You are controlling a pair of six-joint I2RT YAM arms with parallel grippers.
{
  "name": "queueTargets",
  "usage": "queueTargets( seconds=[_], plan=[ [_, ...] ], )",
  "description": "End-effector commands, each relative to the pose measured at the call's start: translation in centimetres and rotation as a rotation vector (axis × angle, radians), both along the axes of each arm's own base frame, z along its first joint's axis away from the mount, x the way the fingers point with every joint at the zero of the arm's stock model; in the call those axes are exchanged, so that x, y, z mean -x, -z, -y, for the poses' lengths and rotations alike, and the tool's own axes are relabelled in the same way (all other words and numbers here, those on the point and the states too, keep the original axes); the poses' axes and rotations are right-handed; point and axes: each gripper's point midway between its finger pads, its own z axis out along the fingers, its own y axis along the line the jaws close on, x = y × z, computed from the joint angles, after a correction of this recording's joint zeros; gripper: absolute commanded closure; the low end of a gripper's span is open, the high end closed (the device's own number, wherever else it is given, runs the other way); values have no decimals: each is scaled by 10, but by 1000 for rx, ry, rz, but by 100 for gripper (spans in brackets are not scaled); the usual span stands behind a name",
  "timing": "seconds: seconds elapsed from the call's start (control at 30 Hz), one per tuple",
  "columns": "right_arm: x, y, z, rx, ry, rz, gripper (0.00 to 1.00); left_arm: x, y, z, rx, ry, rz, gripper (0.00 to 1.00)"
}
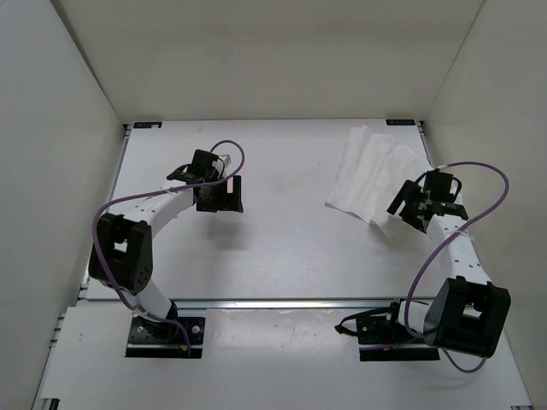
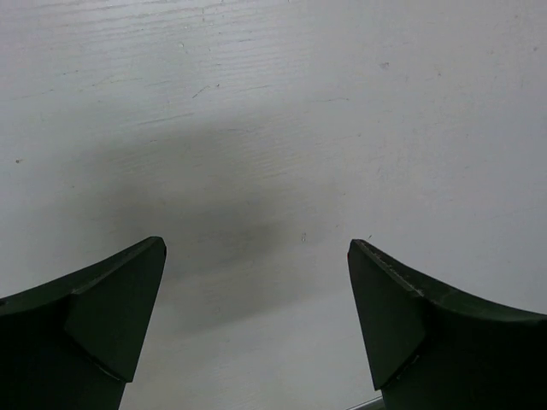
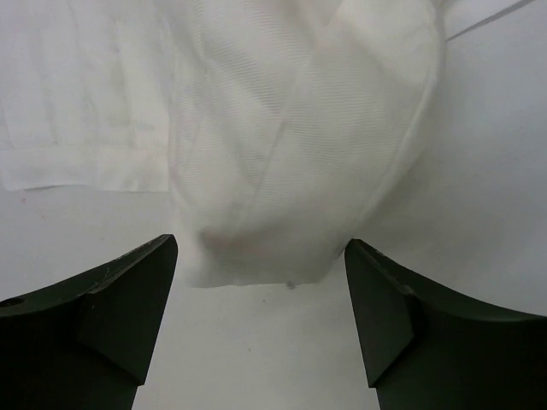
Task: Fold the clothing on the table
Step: Grab the skirt from the pile
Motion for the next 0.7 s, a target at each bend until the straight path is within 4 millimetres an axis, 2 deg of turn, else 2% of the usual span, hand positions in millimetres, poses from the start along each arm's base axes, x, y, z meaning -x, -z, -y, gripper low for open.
queueTargets(
  seconds=[0.0, 0.03, 0.2, 0.37, 0.53, 0.57, 0.63, 0.67],
  plan=[
    [-9, 1, -14, -46, -13, 68, 24, -6, -25, 1, 36, -12, 96, 1],
    [-6, 10, -18, -49, -25, 47, 23, -6, -29, 0, 38, -5, 106, 1],
    [-4, 27, -26, -56, -33, -11, 24, -7, -31, -1, 37, -9, 108, 1],
    [14, 46, -23, -48, 47, -100, 25, -7, -33, 3, 58, 1, 115, 2],
    [26, 63, -32, -64, 62, -145, 26, -7, -31, 7, 60, 22, 105, 1],
    [31, 72, -33, -65, 62, -167, 26, -9, -30, 7, 63, 19, 105, 2],
    [38, 80, -39, -103, 64, -175, 29, -9, -32, 7, 70, 16, 104, 1],
    [34, 78, -39, -112, 68, -151, 34, -10, -32, 8, 72, 16, 109, 1]
  ],
)
